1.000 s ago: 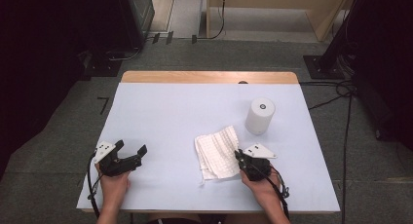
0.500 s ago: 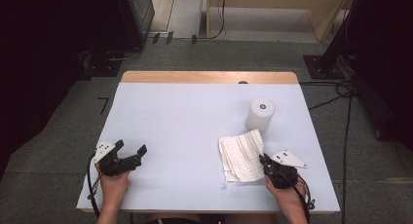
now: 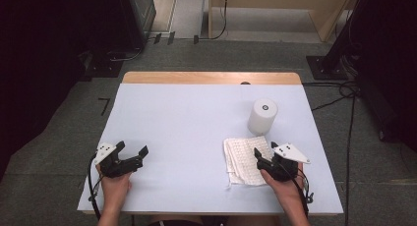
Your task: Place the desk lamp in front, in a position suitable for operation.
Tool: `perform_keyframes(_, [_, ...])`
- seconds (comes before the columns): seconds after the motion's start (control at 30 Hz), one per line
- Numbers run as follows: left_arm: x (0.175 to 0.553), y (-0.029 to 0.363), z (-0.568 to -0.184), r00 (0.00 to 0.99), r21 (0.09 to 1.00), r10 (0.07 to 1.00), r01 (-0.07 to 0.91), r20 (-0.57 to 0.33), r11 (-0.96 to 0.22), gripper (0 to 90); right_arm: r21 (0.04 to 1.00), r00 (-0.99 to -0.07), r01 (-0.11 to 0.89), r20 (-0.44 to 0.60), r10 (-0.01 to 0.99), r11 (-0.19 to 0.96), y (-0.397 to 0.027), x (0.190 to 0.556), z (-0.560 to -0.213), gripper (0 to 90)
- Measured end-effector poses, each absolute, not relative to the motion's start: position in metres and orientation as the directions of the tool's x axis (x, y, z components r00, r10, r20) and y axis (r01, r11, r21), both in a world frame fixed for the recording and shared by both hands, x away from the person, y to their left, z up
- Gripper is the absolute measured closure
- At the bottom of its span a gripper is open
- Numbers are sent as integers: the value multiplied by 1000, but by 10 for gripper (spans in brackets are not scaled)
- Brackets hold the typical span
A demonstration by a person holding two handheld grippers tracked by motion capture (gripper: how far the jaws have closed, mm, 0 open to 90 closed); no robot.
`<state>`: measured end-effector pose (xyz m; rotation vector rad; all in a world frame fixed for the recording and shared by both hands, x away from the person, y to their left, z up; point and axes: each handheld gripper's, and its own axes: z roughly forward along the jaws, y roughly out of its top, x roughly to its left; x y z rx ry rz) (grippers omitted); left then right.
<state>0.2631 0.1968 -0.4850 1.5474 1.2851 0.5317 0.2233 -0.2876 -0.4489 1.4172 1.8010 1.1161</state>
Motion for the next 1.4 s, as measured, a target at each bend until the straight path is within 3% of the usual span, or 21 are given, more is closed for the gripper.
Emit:
perform_keyframes(0.2, [263, 197, -485, 337, 884, 906, 460, -257, 80, 0, 887, -211, 459, 59, 976, 46, -282, 252, -435, 127])
perform_keyframes(0.43, [263, 196, -485, 340, 885, 907, 461, -247, 68, 0, 888, -127, 458, 98, 987, -29, -295, 289, -429, 1])
perform_keyframes(0.77, [263, 196, -485, 341, 885, 907, 461, -247, 68, 0, 881, -100, 471, 108, 989, -48, -302, 322, -442, 0])
perform_keyframes(1.03, [263, 196, -485, 342, 885, 906, 461, -249, 69, 0, 886, -96, 465, 57, 994, -6, -295, 341, -451, 20])
perform_keyframes(1.17, [264, 196, -485, 343, 884, 906, 462, -249, 68, 0, 897, -91, 441, 52, 994, -7, -290, 345, -452, 76])
perform_keyframes(1.4, [264, 196, -485, 344, 884, 904, 462, -253, 72, 0, 902, -75, 432, 33, 997, 3, -286, 344, -453, 85])
